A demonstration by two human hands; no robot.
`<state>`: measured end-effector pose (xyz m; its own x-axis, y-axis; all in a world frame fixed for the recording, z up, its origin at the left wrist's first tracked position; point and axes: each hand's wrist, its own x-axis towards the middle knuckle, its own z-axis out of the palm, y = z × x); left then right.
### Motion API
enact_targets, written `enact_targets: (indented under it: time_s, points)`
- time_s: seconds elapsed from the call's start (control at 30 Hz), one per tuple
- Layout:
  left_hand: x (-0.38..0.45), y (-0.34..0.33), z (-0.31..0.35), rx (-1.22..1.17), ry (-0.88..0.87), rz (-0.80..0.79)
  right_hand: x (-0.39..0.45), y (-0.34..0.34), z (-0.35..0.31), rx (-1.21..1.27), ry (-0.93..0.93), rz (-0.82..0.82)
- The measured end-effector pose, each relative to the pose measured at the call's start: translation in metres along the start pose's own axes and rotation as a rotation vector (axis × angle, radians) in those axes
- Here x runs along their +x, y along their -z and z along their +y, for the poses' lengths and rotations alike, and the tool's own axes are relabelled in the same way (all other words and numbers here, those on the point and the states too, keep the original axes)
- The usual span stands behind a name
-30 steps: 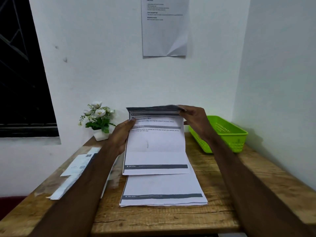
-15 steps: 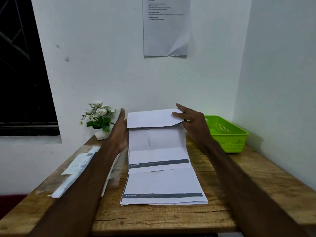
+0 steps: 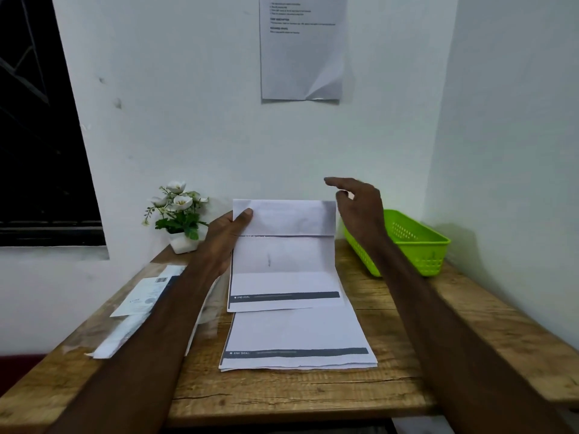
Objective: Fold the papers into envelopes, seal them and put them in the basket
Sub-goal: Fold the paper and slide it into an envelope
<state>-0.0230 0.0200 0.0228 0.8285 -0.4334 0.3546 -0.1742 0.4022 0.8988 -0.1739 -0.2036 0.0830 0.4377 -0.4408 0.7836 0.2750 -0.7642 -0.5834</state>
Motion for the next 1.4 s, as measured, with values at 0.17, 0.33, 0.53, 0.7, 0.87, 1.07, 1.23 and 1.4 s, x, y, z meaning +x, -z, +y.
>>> enact_targets:
  time_s: [0.17,0.33,0.53,0.7,0.87,1.07,1.23,1.4]
  points:
    - [-0.003,-0.005,0.003,0.018,0.001,-0.026,0.004,-0.035,-0.033,-0.269,0.146,-0.299]
    - [-0.006,-0.010,0.006,0.024,-0.037,-0.009,0.003,-0.070,-0.053,-0.307,0.157,-0.469]
    - [-0.008,-0.014,0.004,0.057,-0.039,0.016,0.000,-0.082,-0.059,-0.372,0.147,-0.505]
    - [-0.006,-0.010,0.008,0.044,-0.022,0.076,0.006,-0.060,-0.050,-0.370,0.110,-0.529]
    - [-0.003,-0.006,0.014,0.008,0.013,0.103,0.017,-0.029,-0.025,-0.283,0.024,-0.540]
    - [-0.006,-0.005,0.016,-0.035,0.065,0.070,0.003,-0.004,0.016,0.072,-0.095,-0.418]
    - [-0.008,-0.005,0.019,-0.075,0.088,0.051,-0.003,-0.001,0.024,0.392,-0.316,-0.321]
    - [-0.008,-0.004,0.019,-0.098,0.122,0.058,-0.007,-0.002,0.023,0.465,-0.410,-0.326]
